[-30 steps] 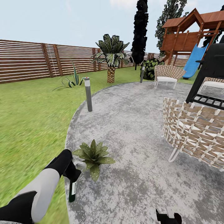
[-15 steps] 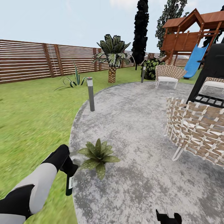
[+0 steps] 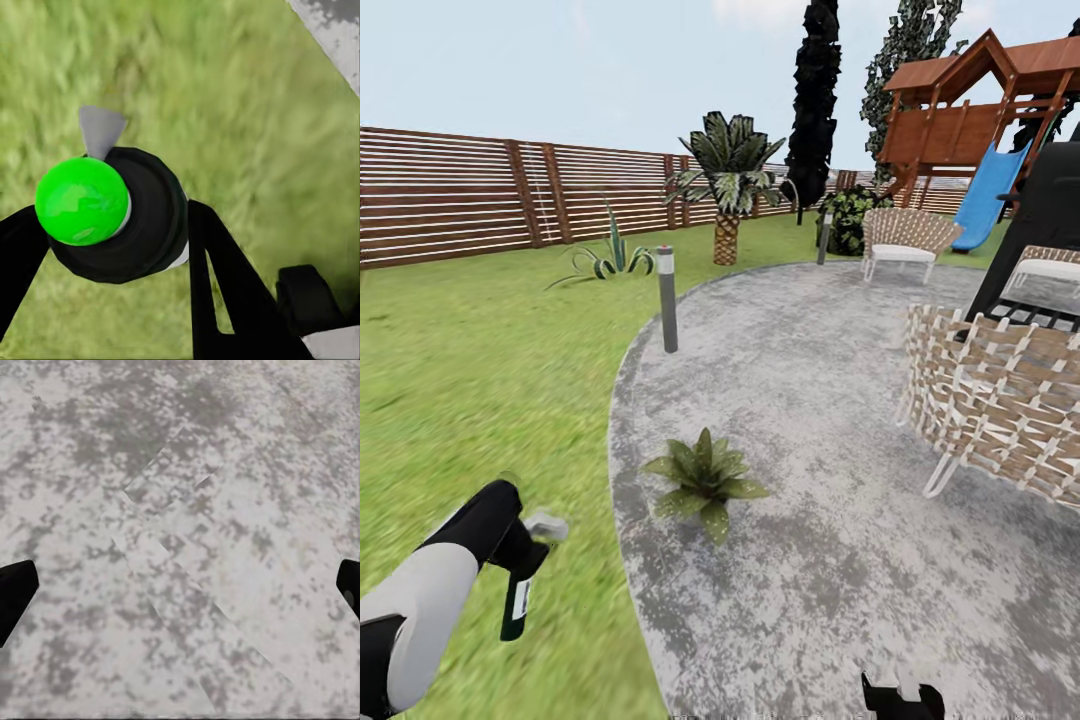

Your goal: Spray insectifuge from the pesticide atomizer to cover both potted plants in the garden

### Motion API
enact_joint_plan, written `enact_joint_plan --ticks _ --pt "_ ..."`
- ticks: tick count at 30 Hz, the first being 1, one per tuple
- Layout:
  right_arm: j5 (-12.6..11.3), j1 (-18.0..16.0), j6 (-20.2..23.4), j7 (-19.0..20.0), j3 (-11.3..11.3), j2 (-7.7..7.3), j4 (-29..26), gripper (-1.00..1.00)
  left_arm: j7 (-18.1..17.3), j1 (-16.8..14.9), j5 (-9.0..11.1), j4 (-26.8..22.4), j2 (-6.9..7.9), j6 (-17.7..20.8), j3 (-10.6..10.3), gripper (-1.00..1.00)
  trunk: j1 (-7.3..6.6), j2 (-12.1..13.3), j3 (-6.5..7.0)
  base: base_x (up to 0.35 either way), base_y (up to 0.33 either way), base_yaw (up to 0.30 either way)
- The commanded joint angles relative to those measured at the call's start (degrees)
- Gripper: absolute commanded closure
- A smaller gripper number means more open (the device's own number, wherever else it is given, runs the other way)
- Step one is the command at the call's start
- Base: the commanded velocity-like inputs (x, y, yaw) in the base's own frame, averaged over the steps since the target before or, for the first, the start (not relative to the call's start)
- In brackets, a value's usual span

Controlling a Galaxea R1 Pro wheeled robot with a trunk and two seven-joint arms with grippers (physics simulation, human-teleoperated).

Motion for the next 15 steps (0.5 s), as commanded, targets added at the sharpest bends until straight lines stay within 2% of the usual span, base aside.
enact_joint_plan --ticks 1,2,3,4,5,7,8,10,12,15 --pt "0.64 -0.07 -0.15 -0.17 -0.33 0.04 0.08 -1.0 -0.38 2.1 -0.36 -0.1 0.2 -4.69 0.46 1.0 -0.04 -0.02 -0.04 -0.234 0.233 0.0" --pt "0.66 -0.09 -0.15 -0.16 -0.27 0.08 0.11 -1.0 -0.3 3.49 -0.27 -0.1 0.28 -7.75 0.54 1.0 -0.04 -0.02 -0.04 -0.234 0.233 0.0" --pt "0.75 -0.08 -0.1 -0.05 -0.11 0.27 0.12 -1.0 -0.19 7.08 0.88 -0.07 0.28 -15.65 1.52 1.0 -0.04 -0.02 -0.04 -0.235 0.231 0.0" --pt "4.93 -0.1 -0.09 0.22 4.04 0.55 -0.02 -1.0 -0.39 11.34 4.13 0.59 0.19 -29.96 3.09 1.0 -0.04 -0.02 -0.04 -0.235 0.231 0.0" --pt "10.23 -0.11 -0.13 0.4 8.47 0.8 -0.55 -1.0 -0.66 12.49 5.14 1.75 0.09 -38.92 3.32 1.0 -0.04 -0.02 -0.04 -0.166 0.161 0.0" --pt "14.17 -0.12 -0.07 3.33 10.5 1.64 -2.69 -1.0 -0.87 12.77 5.07 3.67 -0.21 -44.09 3.17 1.0 -0.04 -0.02 -0.04 -0.07 0.068 0.0" --pt "17.91 -0.12 0.09 12.5 11.62 2.24 -7.12 -1.0 -2.77 12.87 4.68 5.83 -0.72 -47.9 2.13 1.0 -0.04 -0.02 -0.04 -0.014 0.014 0.0" --pt "19.12 -0.12 0.22 23.02 11.91 2.4 -11.68 -1.0 -4.94 12.9 4.57 6.89 -1.03 -51.78 0.41 1.0 -0.04 -0.02 -0.04 -0.006 0.005 0.0" --pt "19.49 -0.12 0.27 30.83 11.98 2.49 -15.04 -1.0 -6.51 12.91 4.56 8.37 -1.73 -56.36 -0.25 1.0 -0.04 -0.02 -0.04 -0.002 0.002 0.0" --pt "19.64 -0.12 0.29 39.82 12.08 2.58 -19.32 -1.0 -7.73 13.11 4.45 9.64 -3.34 -60.72 -0.53 1.0 -0.04 -0.02 -0.04 0.0 0.0 0.0"
